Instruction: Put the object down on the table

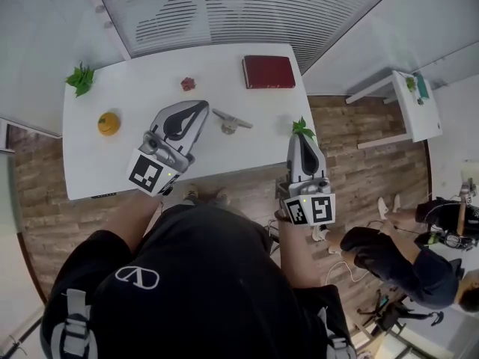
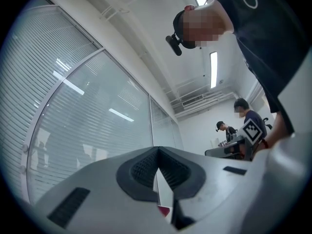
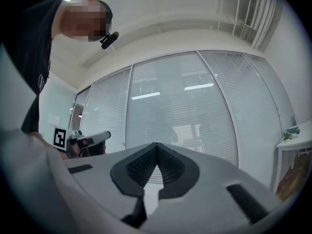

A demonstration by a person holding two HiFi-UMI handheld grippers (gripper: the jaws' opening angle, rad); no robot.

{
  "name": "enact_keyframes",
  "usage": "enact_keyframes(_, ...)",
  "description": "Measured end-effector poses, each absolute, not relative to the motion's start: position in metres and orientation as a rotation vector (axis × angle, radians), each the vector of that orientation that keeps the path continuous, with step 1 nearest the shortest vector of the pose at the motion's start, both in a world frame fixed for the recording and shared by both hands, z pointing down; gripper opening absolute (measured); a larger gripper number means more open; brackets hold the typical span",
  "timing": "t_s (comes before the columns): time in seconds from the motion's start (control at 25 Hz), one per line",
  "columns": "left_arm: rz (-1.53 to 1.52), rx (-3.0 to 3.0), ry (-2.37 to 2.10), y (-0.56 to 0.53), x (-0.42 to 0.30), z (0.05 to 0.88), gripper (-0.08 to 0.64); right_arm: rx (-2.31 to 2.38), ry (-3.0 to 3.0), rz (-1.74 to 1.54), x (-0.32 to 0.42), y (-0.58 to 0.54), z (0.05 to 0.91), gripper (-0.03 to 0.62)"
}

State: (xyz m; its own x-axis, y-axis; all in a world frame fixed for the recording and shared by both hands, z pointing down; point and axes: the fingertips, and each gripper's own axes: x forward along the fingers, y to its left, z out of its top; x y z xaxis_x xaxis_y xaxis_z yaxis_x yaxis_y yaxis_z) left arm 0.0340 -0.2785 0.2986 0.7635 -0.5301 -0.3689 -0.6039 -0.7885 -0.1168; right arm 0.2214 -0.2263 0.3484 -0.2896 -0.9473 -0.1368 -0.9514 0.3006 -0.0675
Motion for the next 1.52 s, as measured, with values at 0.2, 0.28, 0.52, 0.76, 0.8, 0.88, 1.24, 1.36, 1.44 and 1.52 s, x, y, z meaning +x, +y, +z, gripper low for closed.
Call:
enact_keyframes(0.2, 0.457, -2.720, 0.905, -0.279, 0.031, 0.298, 0.005, -1.769, 2.403, 0.059, 0.222, -0.222, 0.347, 0.005)
enact_keyframes(0.28, 0.459, -2.716, 0.913, -0.279, 0.030, 0.298, 0.005, -1.765, 2.403, 0.063, 0.222, -0.221, 0.348, 0.005)
enact_keyframes(0.52, 0.451, -2.723, 0.910, -0.279, 0.031, 0.300, 0.005, -1.764, 2.418, 0.099, 0.217, -0.222, 0.349, 0.006)
enact_keyframes(0.76, 0.447, -2.729, 0.917, -0.278, 0.034, 0.303, 0.005, -1.840, 2.423, 0.260, 0.215, -0.218, 0.343, 0.006)
enact_keyframes(0.8, 0.453, -2.728, 0.916, -0.278, 0.034, 0.302, 0.005, -1.845, 2.421, 0.268, 0.216, -0.217, 0.342, 0.005)
enact_keyframes(0.88, 0.450, -2.727, 0.918, -0.278, 0.035, 0.302, 0.005, -1.853, 2.411, 0.270, 0.220, -0.217, 0.341, 0.005)
enact_keyframes(1.24, 0.441, -2.717, 0.919, -0.278, 0.036, 0.302, 0.005, -1.917, 2.424, 0.419, 0.221, -0.214, 0.337, 0.003)
enact_keyframes(1.36, 0.441, -2.720, 0.919, -0.278, 0.035, 0.302, 0.005, -1.915, 2.422, 0.411, 0.220, -0.215, 0.337, 0.003)
enact_keyframes(1.44, 0.440, -2.723, 0.917, -0.278, 0.035, 0.303, 0.005, -1.918, 2.426, 0.412, 0.218, -0.215, 0.338, 0.003)
enact_keyframes(1.52, 0.439, -2.724, 0.917, -0.278, 0.035, 0.303, 0.005, -1.922, 2.437, 0.430, 0.216, -0.215, 0.339, 0.003)
